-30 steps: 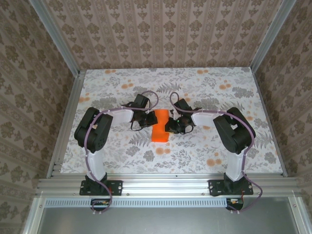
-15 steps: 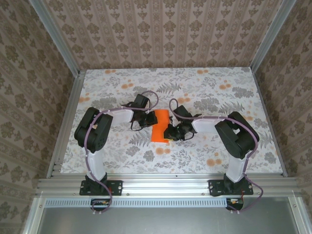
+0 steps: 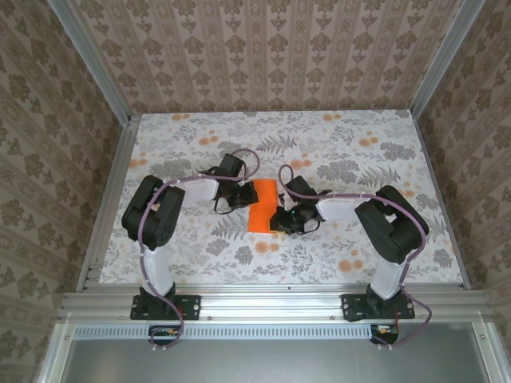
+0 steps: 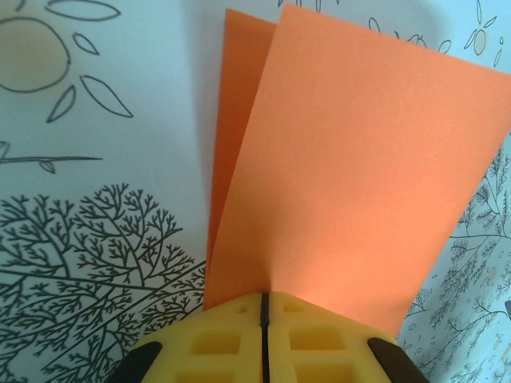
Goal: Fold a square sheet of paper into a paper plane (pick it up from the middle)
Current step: Fold the square sheet of paper in half at the center of the table.
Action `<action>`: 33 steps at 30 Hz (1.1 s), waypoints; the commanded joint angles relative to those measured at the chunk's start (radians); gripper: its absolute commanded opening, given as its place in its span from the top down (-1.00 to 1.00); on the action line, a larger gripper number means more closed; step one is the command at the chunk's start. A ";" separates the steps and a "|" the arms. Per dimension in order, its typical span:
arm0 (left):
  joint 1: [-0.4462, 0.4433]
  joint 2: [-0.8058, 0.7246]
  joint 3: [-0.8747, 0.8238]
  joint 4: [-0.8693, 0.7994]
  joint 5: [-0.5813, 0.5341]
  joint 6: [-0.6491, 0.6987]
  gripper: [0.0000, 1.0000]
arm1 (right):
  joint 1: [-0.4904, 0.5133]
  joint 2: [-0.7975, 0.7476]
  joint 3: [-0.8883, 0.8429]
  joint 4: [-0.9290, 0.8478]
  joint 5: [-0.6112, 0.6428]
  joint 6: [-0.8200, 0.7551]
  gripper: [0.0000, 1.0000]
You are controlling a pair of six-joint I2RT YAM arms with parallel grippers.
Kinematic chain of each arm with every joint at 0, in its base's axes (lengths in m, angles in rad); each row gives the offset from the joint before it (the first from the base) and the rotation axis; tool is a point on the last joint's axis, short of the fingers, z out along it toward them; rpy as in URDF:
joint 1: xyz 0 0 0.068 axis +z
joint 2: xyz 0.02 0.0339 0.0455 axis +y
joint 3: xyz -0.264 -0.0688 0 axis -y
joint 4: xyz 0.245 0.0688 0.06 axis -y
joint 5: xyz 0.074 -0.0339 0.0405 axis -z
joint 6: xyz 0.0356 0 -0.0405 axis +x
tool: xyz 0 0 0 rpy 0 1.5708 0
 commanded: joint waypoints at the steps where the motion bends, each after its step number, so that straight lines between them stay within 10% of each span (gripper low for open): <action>1: -0.008 0.076 -0.022 -0.088 -0.082 0.017 0.84 | 0.006 0.027 -0.026 -0.065 0.021 0.015 0.68; 33: -0.013 0.070 -0.026 -0.103 -0.086 0.043 0.84 | -0.138 0.171 0.342 -0.025 0.060 0.008 0.70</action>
